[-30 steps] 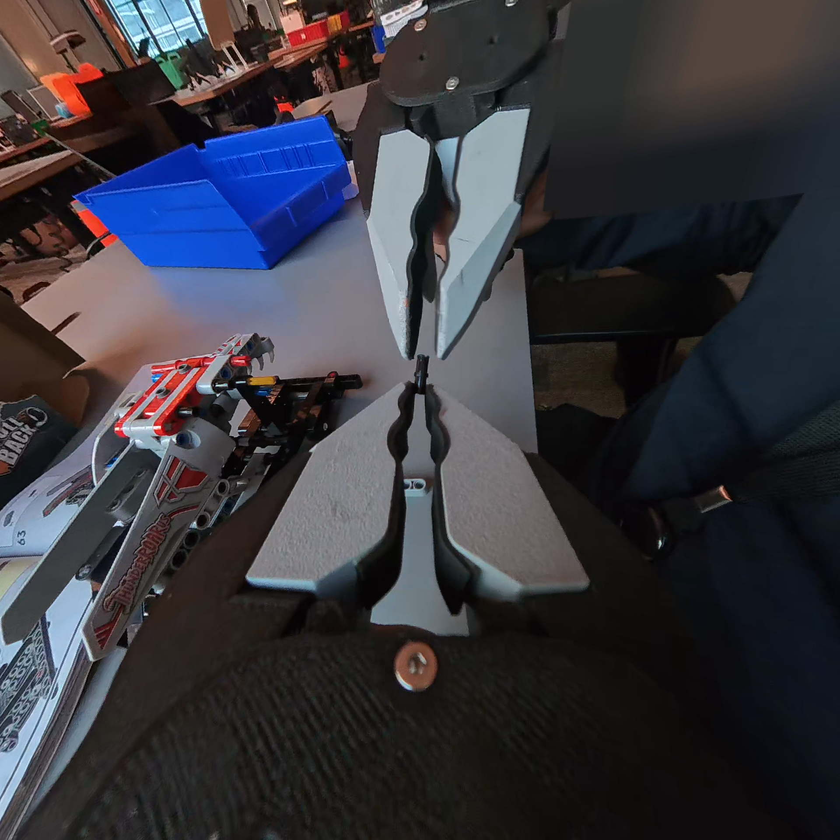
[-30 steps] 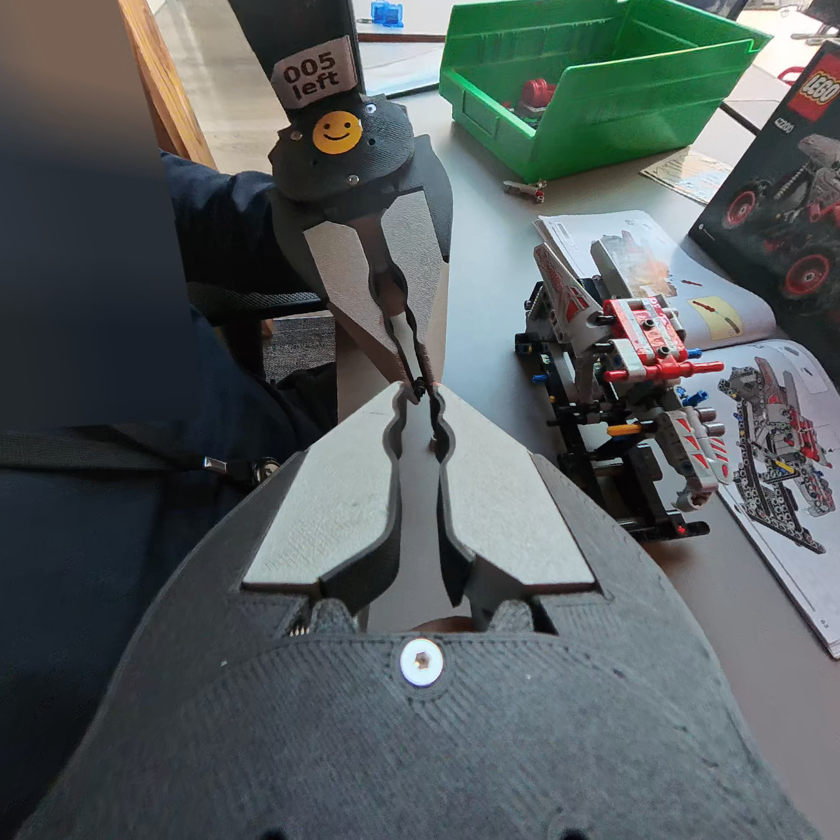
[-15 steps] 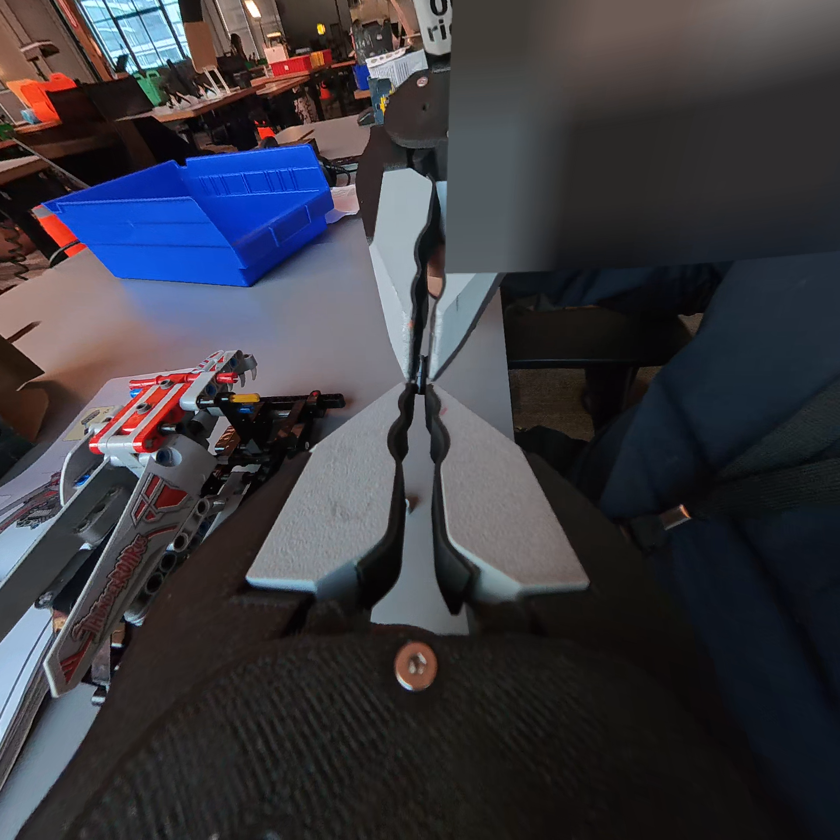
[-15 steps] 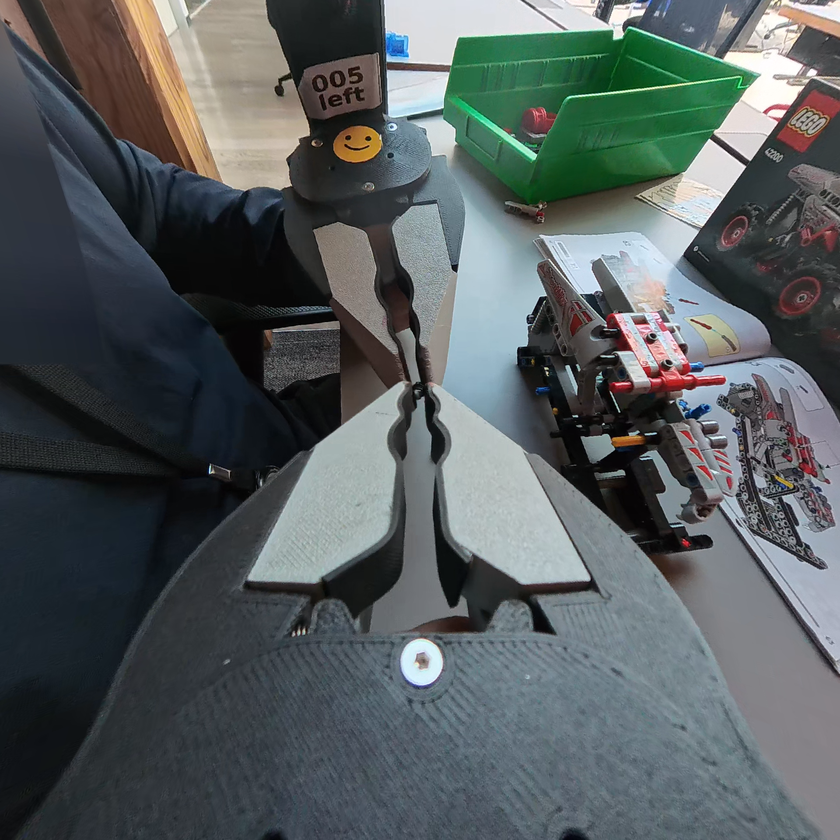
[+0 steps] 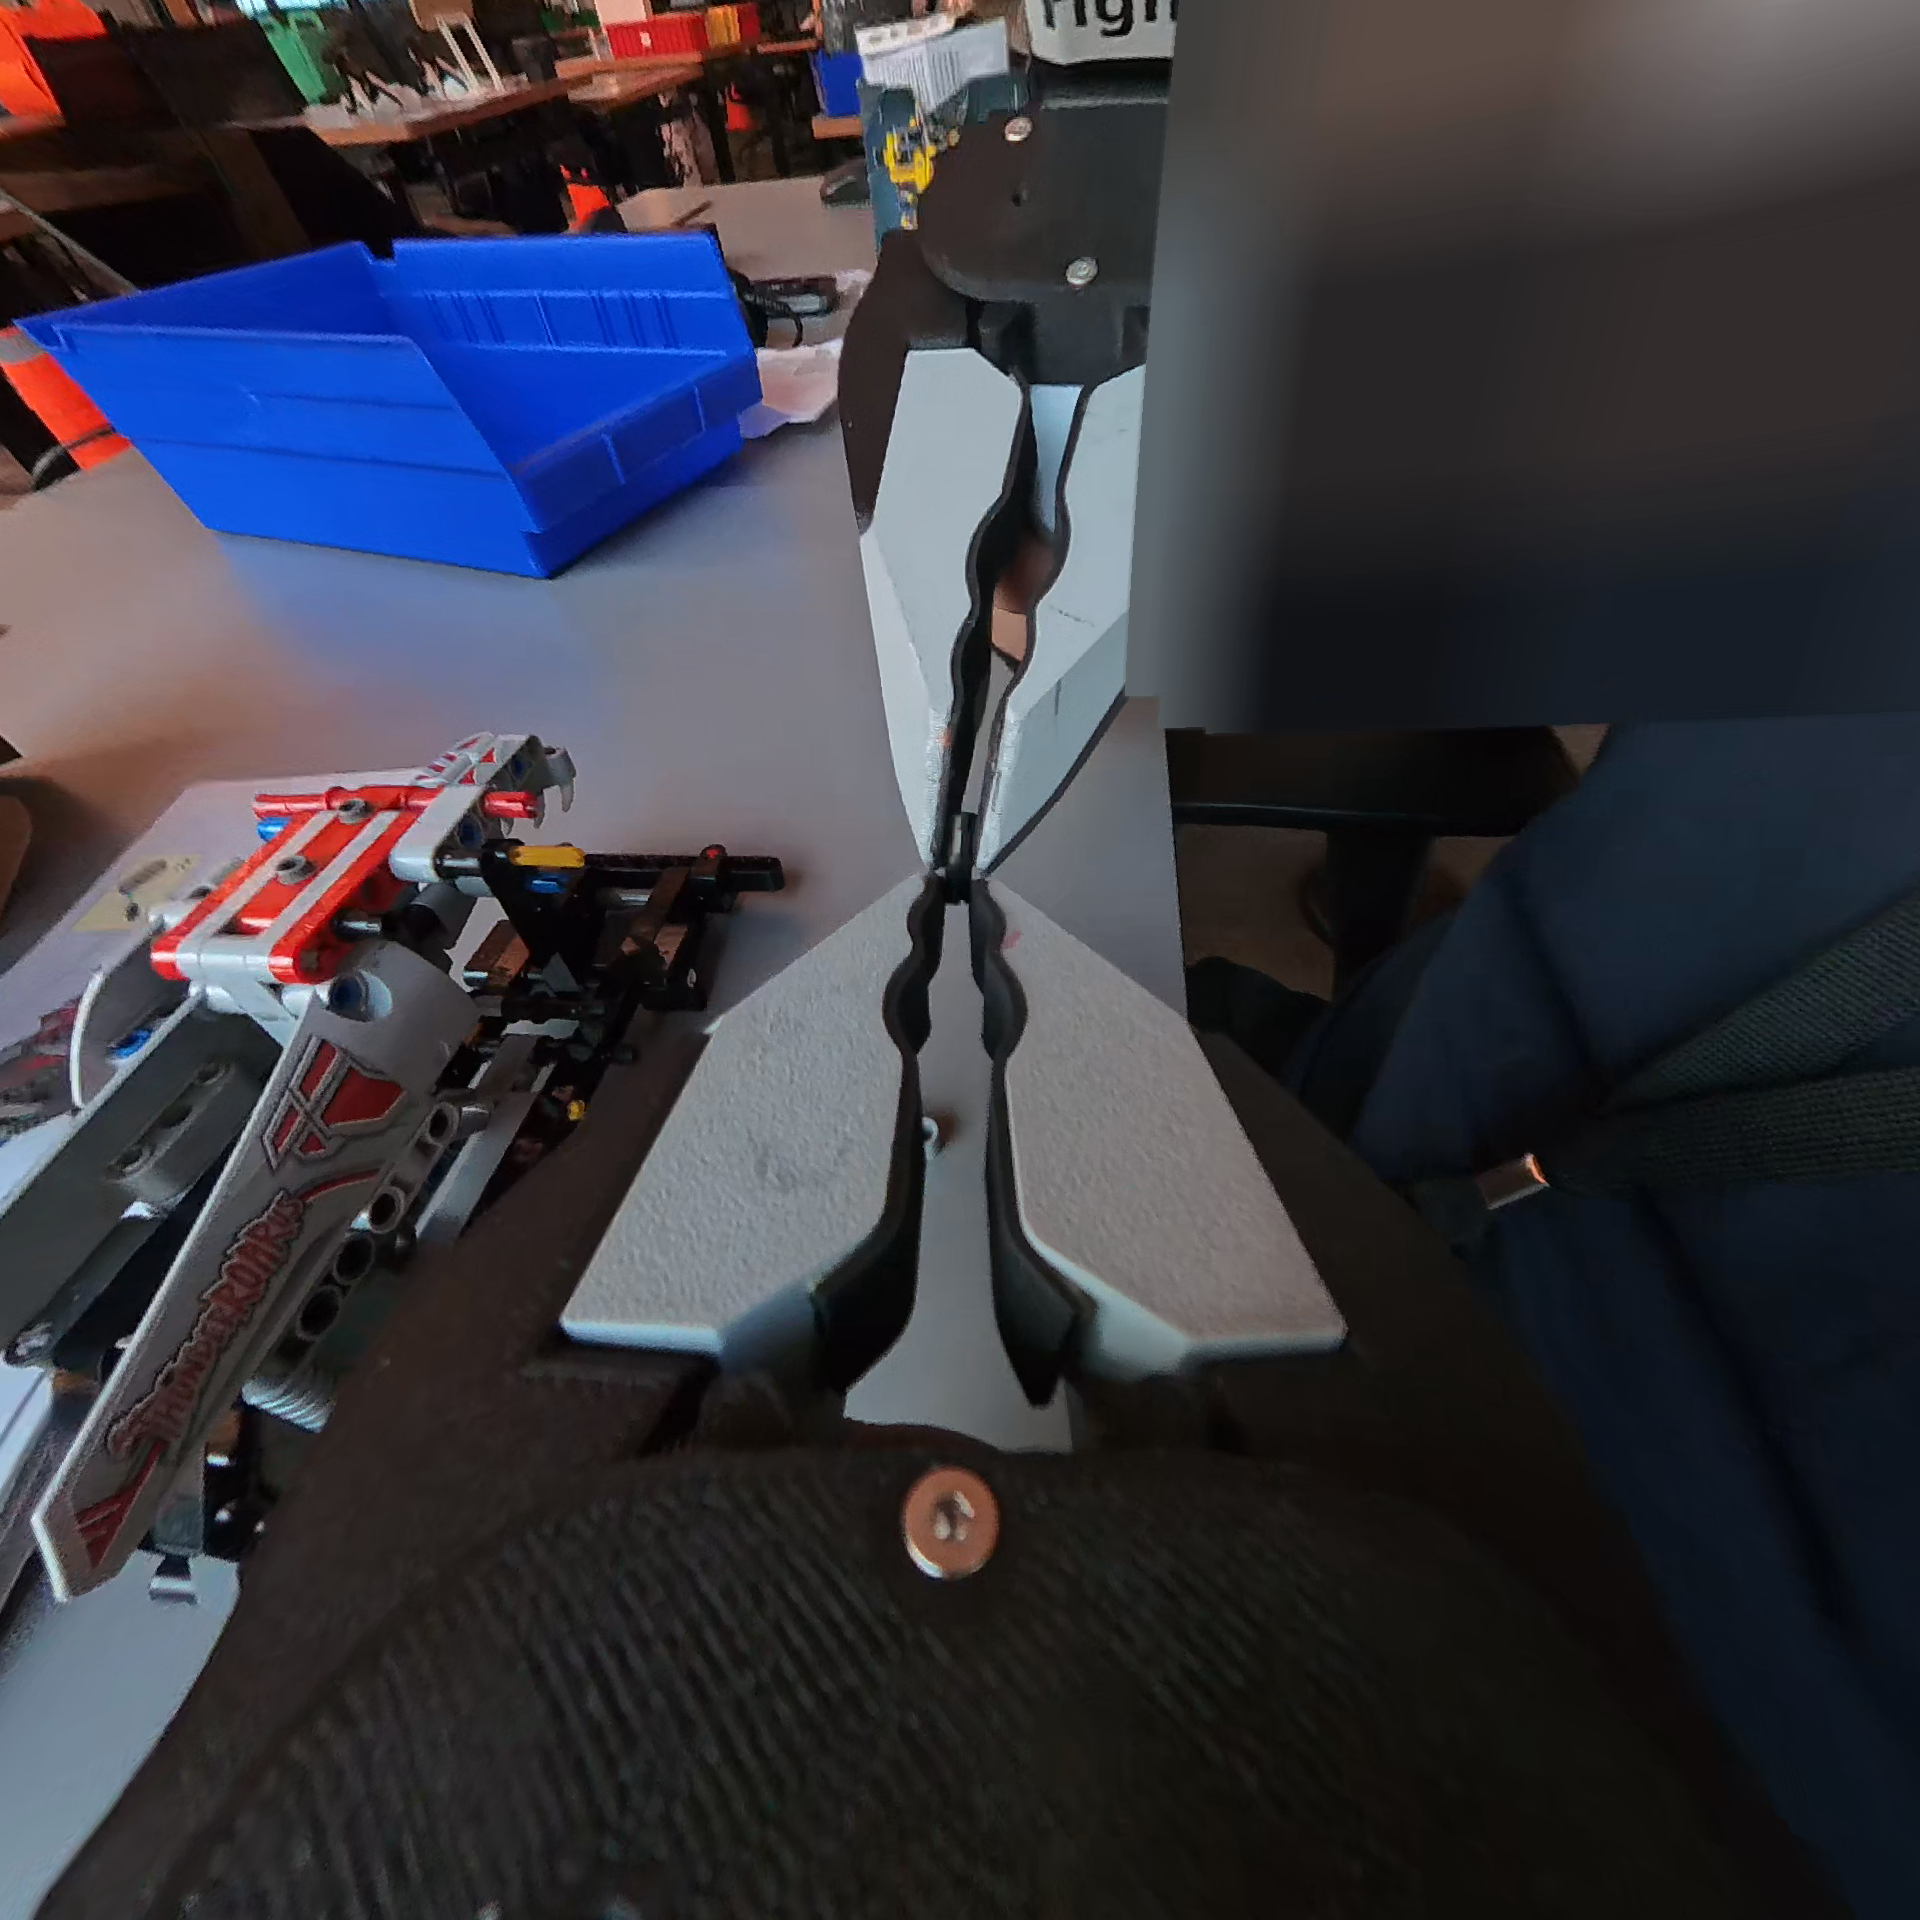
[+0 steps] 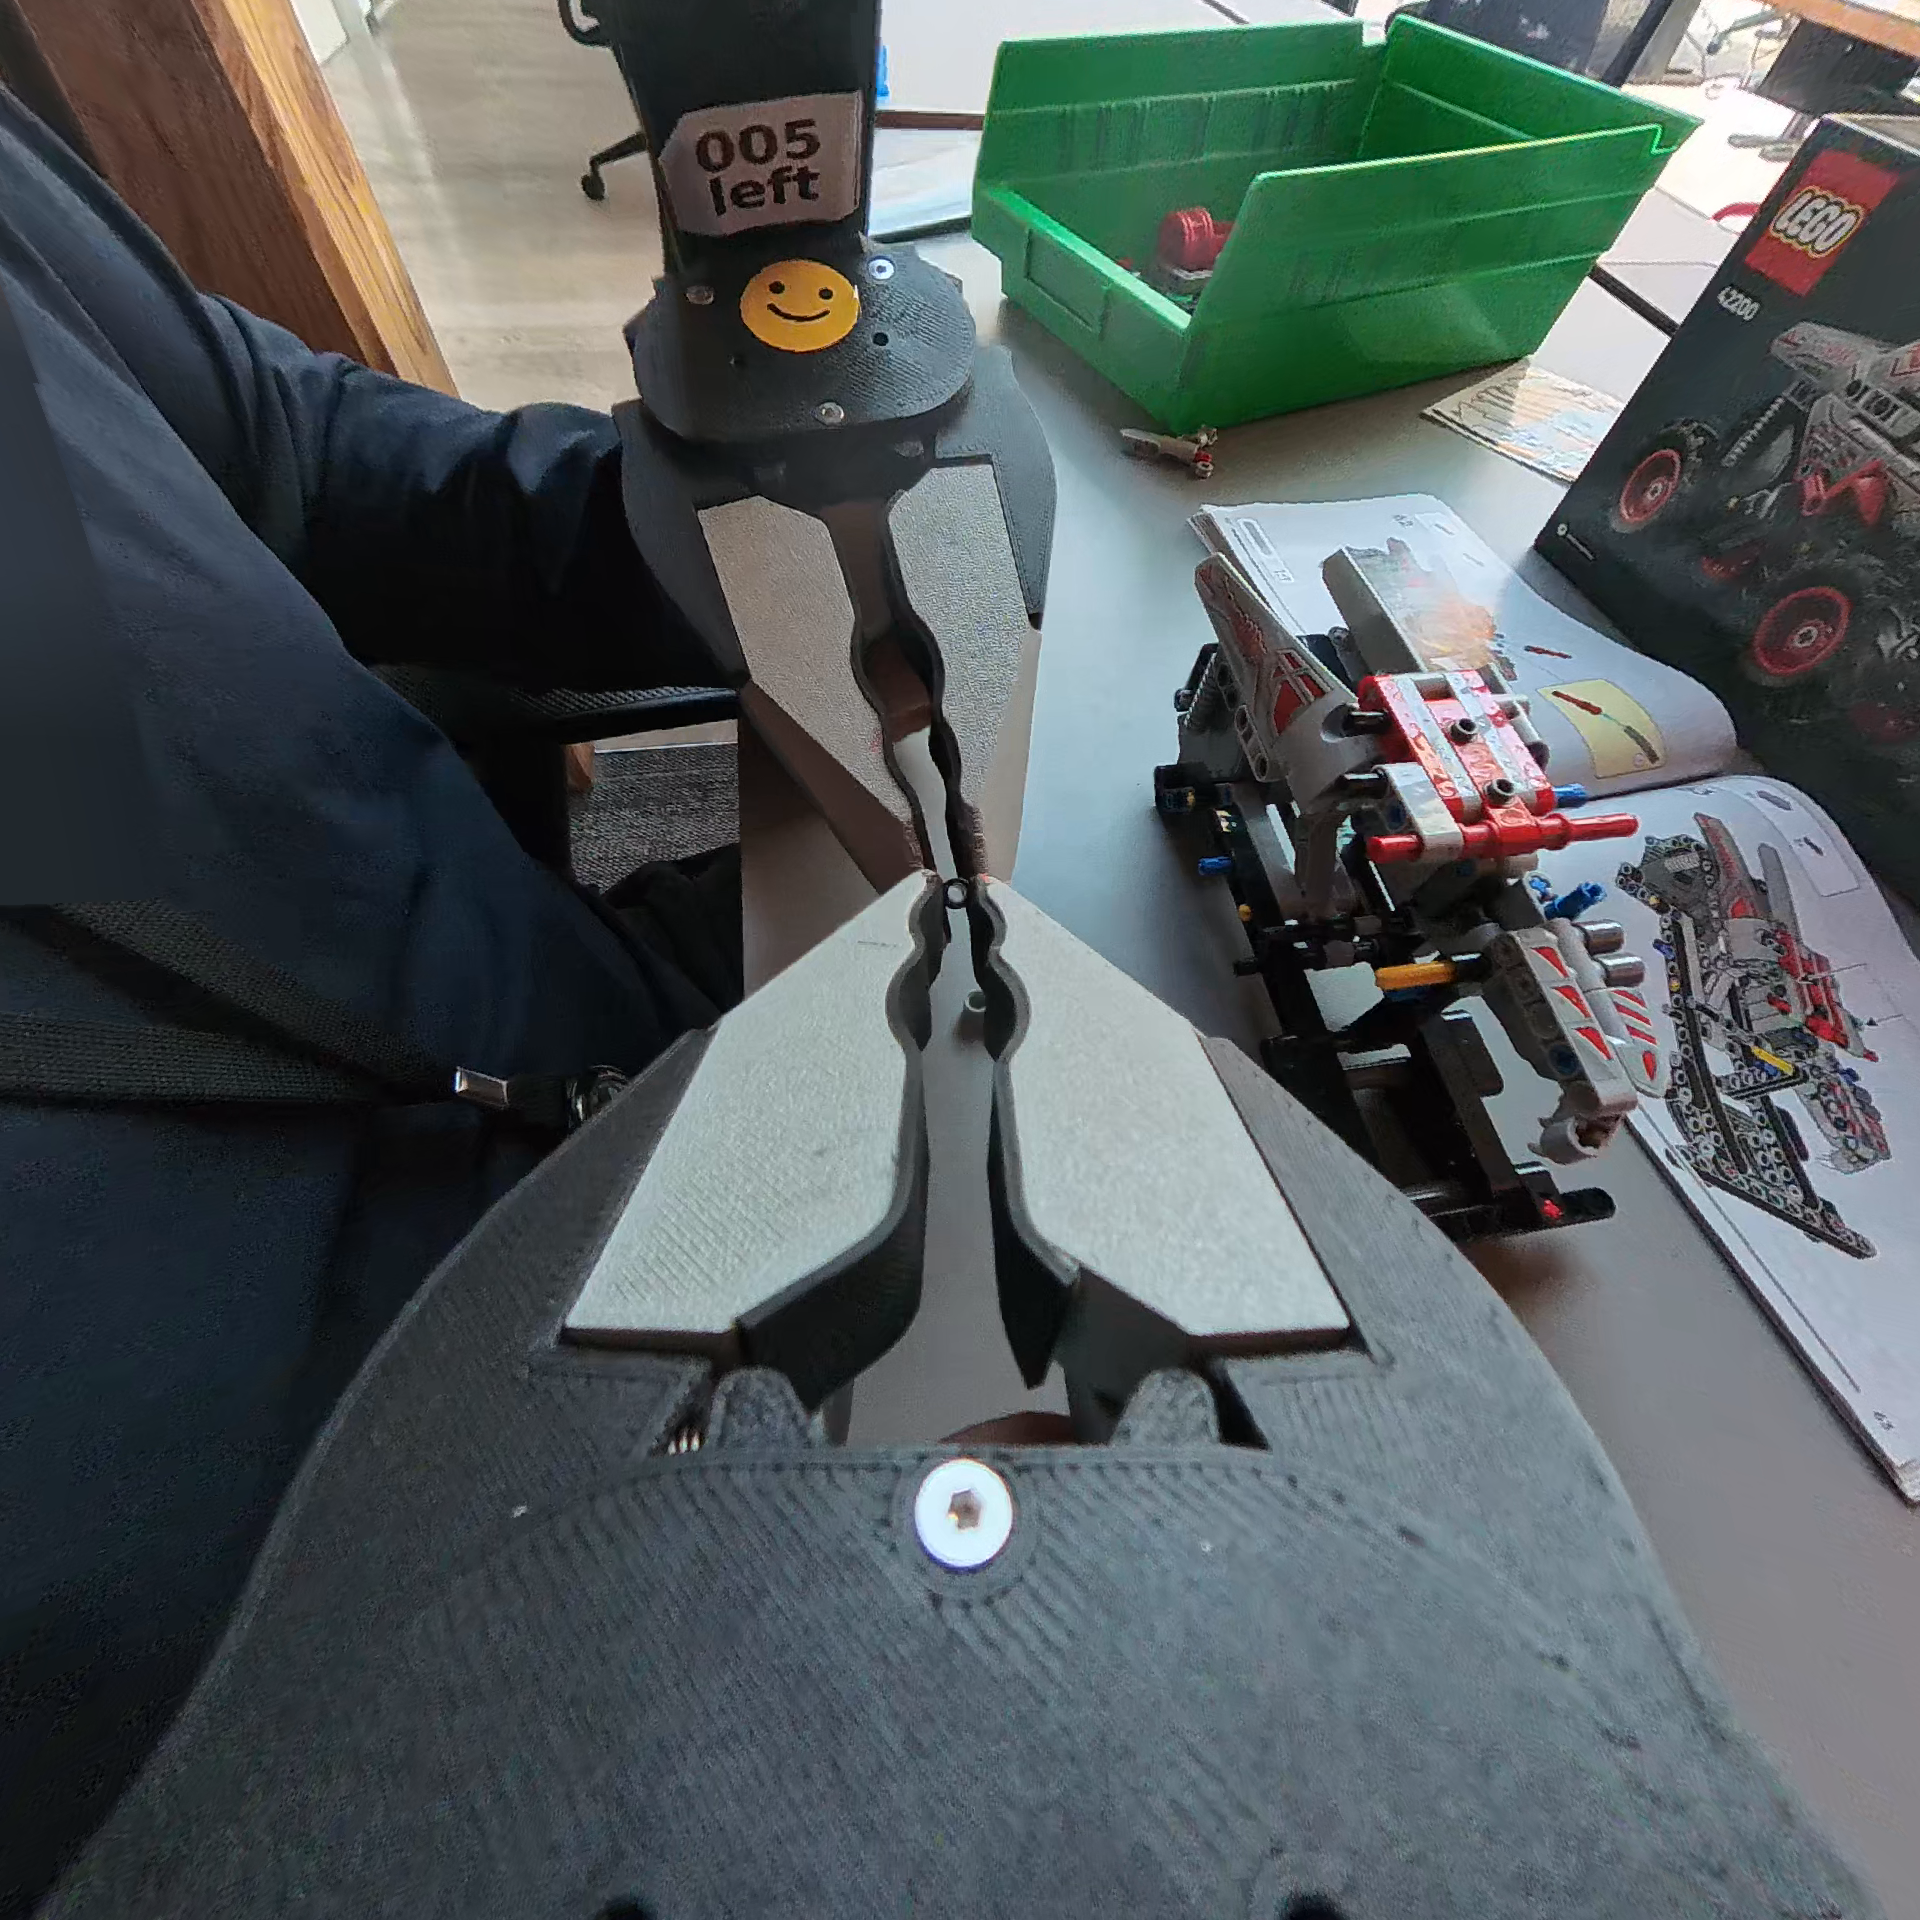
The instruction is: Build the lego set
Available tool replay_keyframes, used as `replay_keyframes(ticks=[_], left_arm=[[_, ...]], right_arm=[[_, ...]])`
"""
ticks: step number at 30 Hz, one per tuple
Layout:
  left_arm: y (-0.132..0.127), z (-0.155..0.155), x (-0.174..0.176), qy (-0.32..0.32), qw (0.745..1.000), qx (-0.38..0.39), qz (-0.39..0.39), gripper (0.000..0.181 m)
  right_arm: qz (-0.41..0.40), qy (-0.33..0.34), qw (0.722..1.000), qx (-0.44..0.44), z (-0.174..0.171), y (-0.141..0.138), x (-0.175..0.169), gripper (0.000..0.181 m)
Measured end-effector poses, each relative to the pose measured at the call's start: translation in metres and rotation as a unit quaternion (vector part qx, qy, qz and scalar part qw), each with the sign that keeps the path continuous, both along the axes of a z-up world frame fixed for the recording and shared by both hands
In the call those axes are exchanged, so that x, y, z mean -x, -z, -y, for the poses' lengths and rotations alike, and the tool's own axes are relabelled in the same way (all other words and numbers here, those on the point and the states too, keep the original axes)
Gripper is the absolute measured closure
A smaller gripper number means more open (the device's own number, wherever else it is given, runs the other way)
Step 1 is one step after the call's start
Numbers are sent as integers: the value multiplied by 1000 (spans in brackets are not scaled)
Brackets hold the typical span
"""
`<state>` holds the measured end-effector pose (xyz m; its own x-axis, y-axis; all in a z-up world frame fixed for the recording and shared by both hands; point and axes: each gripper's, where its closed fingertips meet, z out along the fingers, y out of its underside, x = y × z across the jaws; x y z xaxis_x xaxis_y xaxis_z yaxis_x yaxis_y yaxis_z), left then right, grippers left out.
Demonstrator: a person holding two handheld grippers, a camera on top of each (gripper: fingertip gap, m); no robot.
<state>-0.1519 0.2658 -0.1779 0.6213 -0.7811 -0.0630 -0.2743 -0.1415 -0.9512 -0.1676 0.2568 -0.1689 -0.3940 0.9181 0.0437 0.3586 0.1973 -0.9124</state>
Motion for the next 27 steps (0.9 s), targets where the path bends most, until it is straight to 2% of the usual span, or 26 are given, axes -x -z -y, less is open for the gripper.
replay_keyframes(ticks=[4,7,11,13,15,17,22,24,27], left_arm=[[5,-3,2,-10,1000,13,-12,177],[7,-10,18,-49,998,2,-44,165],[-22,-31,64,-164,978,-65,-110,163],[-37,-38,79,-193,966,-89,-149,158],[-36,-44,88,-202,958,-76,-191,153],[-19,-48,98,-202,949,-30,-239,149],[1,-53,113,-197,935,-8,-295,136],[-8,-52,116,-214,935,-15,-282,136],[-31,-31,96,-200,949,-50,-240,144]], right_arm=[[3,5,1000,2,-6,3,0,179],[1,24,1000,5,-21,3,-5,180],[-1,64,998,16,-53,1,-13,179],[1,78,997,21,-68,0,-16,179],[11,81,996,35,-78,1,-17,179],[26,82,995,49,-83,6,-17,179],[74,60,994,44,-71,30,-14,179],[85,68,994,28,-74,38,-14,179],[78,77,993,40,-81,35,-17,179]])
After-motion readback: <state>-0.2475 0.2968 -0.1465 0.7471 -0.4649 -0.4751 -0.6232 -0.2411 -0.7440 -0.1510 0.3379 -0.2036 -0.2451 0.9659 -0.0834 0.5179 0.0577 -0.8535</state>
